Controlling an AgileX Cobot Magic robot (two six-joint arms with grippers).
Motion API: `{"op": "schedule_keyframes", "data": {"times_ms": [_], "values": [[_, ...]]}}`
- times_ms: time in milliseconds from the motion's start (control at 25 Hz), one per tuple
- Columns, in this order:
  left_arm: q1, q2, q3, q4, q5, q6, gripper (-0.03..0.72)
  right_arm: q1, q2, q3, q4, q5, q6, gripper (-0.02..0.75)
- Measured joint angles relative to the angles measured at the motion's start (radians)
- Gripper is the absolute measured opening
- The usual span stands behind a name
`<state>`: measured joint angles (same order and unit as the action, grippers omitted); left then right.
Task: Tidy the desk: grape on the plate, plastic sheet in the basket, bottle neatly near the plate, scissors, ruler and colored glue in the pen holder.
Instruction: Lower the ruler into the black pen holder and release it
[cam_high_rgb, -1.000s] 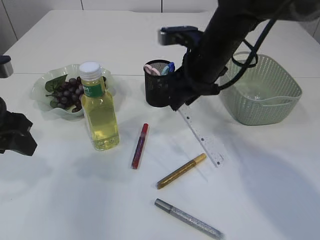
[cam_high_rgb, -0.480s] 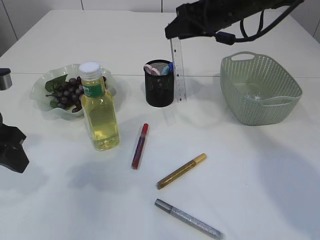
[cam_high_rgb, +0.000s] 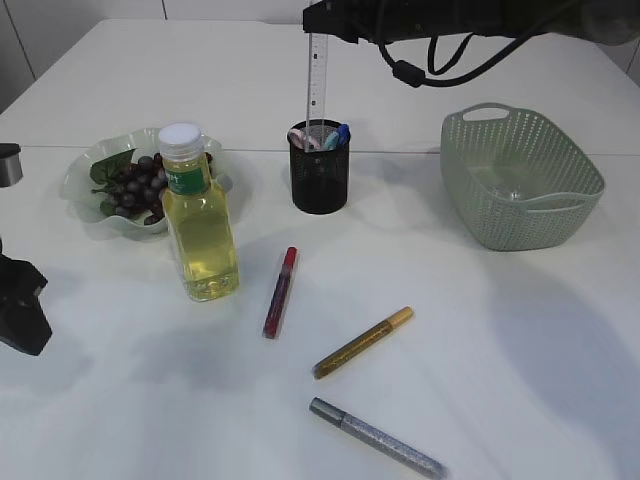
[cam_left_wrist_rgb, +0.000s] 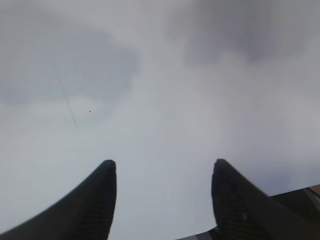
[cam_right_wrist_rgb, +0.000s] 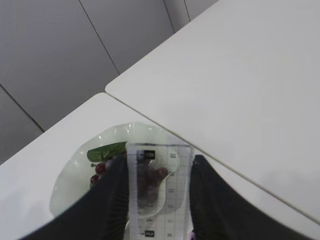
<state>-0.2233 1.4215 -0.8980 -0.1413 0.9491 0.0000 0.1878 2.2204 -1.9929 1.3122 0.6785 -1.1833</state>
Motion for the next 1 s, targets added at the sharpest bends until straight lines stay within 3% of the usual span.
{"op": "schedule_keyframes", "data": {"times_ms": [360,1000], "values": [[0.000,0.000,0.000,0.004,0.030,0.000,0.440,-0.002,0.110,-0.183,0.127,-0.054,-0.183,0.290],[0.000,0.000,0.000,0.006,0.030,0.000,0.426,-0.003,0.201,-0.198,0.182,-0.091,-0.367,0.290]]}}
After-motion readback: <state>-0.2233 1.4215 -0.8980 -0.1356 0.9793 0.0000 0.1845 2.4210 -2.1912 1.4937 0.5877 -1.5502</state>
